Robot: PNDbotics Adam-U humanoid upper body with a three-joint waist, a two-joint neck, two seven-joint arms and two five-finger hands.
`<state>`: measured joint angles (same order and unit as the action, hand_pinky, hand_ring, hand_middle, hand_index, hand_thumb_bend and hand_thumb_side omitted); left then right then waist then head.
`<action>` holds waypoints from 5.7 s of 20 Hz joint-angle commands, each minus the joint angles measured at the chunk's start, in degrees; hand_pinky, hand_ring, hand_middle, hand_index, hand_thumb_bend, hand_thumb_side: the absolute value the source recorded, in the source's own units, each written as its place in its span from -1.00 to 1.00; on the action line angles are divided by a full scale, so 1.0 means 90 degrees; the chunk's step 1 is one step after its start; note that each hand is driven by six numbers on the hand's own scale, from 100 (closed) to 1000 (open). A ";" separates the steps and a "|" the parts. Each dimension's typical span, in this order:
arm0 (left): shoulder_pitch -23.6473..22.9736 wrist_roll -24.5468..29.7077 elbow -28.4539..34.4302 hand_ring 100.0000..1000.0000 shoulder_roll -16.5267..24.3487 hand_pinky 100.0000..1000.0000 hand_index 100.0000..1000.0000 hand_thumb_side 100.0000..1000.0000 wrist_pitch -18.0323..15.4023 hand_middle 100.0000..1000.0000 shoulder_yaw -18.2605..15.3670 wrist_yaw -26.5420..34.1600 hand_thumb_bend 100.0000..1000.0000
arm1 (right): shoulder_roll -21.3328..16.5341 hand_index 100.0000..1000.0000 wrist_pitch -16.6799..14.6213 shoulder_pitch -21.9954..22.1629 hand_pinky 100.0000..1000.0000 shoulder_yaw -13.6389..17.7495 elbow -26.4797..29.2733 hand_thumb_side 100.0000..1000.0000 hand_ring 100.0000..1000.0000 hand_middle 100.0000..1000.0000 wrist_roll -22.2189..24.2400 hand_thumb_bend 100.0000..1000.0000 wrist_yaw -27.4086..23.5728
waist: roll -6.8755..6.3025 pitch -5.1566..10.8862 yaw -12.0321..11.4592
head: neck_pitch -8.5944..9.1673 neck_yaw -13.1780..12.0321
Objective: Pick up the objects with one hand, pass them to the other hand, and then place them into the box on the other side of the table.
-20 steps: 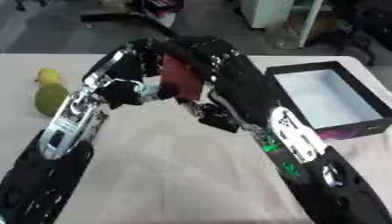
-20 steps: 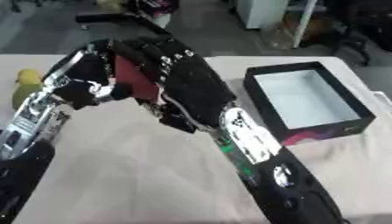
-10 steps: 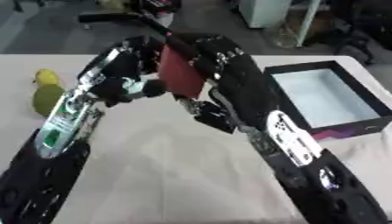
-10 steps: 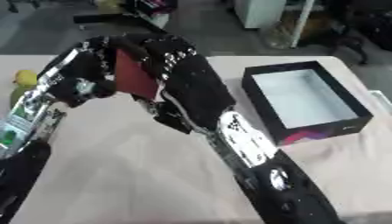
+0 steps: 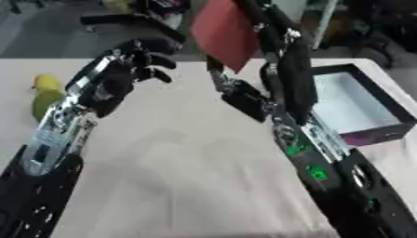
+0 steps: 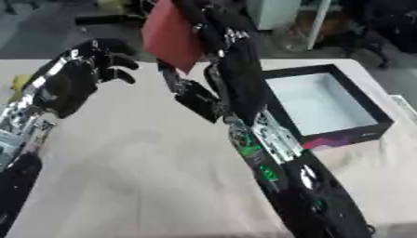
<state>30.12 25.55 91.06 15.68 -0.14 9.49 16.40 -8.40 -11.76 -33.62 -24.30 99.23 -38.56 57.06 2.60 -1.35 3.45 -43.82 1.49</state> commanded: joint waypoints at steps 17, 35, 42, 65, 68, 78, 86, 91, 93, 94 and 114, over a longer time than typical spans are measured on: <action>-0.1868 -0.2888 0.0794 0.40 0.0599 0.19 0.64 0.07 -0.0198 0.42 -0.2334 -0.1584 1.00 | -0.2135 0.53 0.2239 -0.0622 -0.31 0.2388 -0.5554 -1.00 -0.02 -0.04 0.0966 -1.00 -0.3822 | -0.0044 0.0053 -0.0234 | 0.0240 0.1158; -0.1675 -0.2378 0.0227 0.47 0.1435 0.31 0.70 -0.26 0.0252 0.50 -0.2537 -0.3705 1.00 | -0.2523 1.00 0.1849 -0.0602 0.82 0.2682 -0.4967 -0.21 0.88 0.94 0.3882 0.04 -0.0755 | -0.0103 0.0102 -0.0142 | 0.0132 0.0131; -0.1006 -0.1505 -0.1273 0.55 0.2708 0.56 0.80 -0.45 0.0234 0.56 -0.2071 -0.5563 1.00 | -0.2566 1.00 0.1689 -0.0264 0.64 0.2754 -0.3607 -0.22 0.73 0.80 0.3750 -0.10 -0.0738 | -0.0164 0.0127 -0.0042 | -0.0027 -0.0981; 0.1434 -0.2866 -0.5742 0.21 0.2115 0.40 0.50 -0.60 -0.0410 0.24 -0.1204 -0.8222 0.75 | -0.1735 0.99 0.1212 0.0581 0.52 0.2273 -0.0536 -0.20 0.60 0.63 0.3847 -0.32 -0.1503 | -0.0061 0.0069 0.0297 | 0.0232 -0.1362; 0.1465 -0.3279 -0.5944 -0.02 0.1978 0.18 0.26 -0.72 -0.0093 -0.01 -0.1223 -0.8539 0.11 | -0.1701 0.99 0.1205 0.0581 0.51 0.2248 -0.0557 -0.19 0.60 0.63 0.3858 -0.33 -0.1543 | -0.0044 0.0048 0.0332 | 0.0252 -0.1371; 0.1182 -0.3942 -0.4993 -0.66 0.1960 -0.71 -0.48 -1.00 0.0409 -0.74 -0.1419 -0.7640 -0.56 | -0.1635 0.98 0.1144 0.0604 0.50 0.2149 -0.0534 -0.18 0.58 0.61 0.3871 -0.41 -0.1629 | -0.0035 0.0045 0.0314 | 0.0240 -0.1312; 0.0534 -0.2991 -0.2211 -0.51 0.1698 -0.59 -0.37 -1.00 0.0261 -0.60 -0.0958 -0.3928 -0.20 | -0.1161 1.00 0.0393 0.0286 0.61 0.1403 0.0318 -0.35 0.62 0.65 0.3742 -0.38 -0.0993 | -0.0017 0.0055 0.0232 | 0.0197 -0.1044; 0.0424 -0.2205 -0.1199 -0.45 0.1209 -0.52 -0.33 -1.00 0.0390 -0.55 -0.0397 -0.2122 -0.12 | -0.0686 1.00 -0.0119 -0.0040 0.72 0.0770 0.0486 -0.34 0.72 0.76 0.3503 -0.24 -0.0570 | 0.0008 0.0064 0.0185 | 0.0179 -0.0837; 0.0441 -0.1916 -0.0925 -0.43 0.1000 -0.49 -0.31 -1.00 0.0446 -0.53 -0.0176 -0.1675 -0.10 | -0.0527 1.00 -0.0309 -0.0172 0.75 0.0543 0.0398 -0.39 0.76 0.80 0.3540 -0.35 -0.0474 | 0.0013 0.0064 0.0163 | 0.0165 -0.0765; 0.0458 -0.1788 -0.0829 -0.42 0.0900 -0.48 -0.30 -1.00 0.0477 -0.52 -0.0065 -0.1524 -0.09 | -0.0457 1.00 -0.0395 -0.0236 0.76 0.0443 0.0357 -0.40 0.76 0.80 0.3562 -0.35 -0.0444 | 0.0017 0.0063 0.0154 | 0.0157 -0.0746; 0.0836 -0.0812 0.0082 -0.33 0.0444 -0.38 -0.22 -1.00 0.0756 -0.44 0.0666 -0.0339 -0.02 | -0.0224 1.00 -0.0872 -0.0480 0.72 -0.0266 0.0082 -0.50 0.70 0.73 0.3706 -0.45 -0.0814 | 0.0023 0.0063 0.0101 | 0.0066 -0.0688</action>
<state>36.26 17.86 90.12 19.04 6.73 15.50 12.50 -9.97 -19.40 -36.88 -26.77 99.65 -5.36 50.53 2.98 -1.47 4.32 -43.08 -4.92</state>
